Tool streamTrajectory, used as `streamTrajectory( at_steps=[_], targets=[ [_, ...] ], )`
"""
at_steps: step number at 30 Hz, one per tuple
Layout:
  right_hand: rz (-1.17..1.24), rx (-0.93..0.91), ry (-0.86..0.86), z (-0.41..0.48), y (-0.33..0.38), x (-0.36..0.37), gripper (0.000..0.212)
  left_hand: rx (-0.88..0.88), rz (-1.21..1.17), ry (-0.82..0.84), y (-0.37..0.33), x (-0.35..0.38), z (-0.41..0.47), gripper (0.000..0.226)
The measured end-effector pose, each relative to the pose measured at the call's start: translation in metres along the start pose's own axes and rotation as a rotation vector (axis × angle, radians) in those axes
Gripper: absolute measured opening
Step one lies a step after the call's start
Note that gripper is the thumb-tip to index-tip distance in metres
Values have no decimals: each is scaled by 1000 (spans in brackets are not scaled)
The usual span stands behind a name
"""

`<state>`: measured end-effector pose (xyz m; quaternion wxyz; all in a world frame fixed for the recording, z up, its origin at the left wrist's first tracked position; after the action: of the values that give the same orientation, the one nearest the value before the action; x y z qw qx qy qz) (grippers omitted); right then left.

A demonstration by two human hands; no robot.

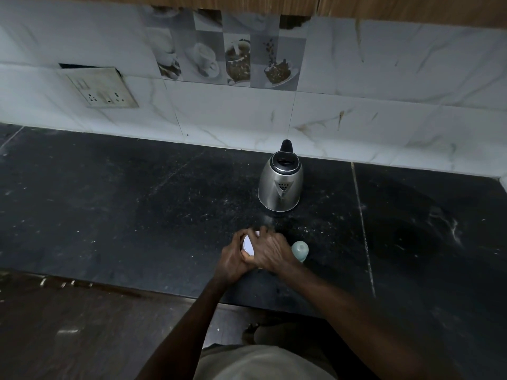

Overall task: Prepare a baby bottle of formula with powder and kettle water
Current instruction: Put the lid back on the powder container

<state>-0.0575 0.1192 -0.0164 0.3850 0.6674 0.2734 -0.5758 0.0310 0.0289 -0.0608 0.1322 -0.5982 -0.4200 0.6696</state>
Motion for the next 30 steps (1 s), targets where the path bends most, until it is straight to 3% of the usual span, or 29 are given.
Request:
streamTrajectory(
  at_steps=[9, 16, 30],
  targets=[
    [86, 123, 57, -4, 7, -7, 57, 23, -3, 25, -10, -4, -5, 90],
    [149, 232, 105, -10, 8, -14, 71, 40, -7, 35, -3, -2, -2, 95],
    [193, 159, 187, -8, 9, -29, 59, -34, 7, 40, 9, 6, 3, 100]
  ],
)
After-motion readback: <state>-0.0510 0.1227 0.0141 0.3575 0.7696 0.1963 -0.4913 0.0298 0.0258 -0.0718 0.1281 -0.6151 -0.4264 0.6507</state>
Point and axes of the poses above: each hand's wrist, its own z-axis towards the middle knuckle, its own x-axis out of the palm, y = z × x, the point moved 5 cm from there along z, towards the middle knuckle, and after that the axes turned 15 degrees about z, right-handed, at the moved point
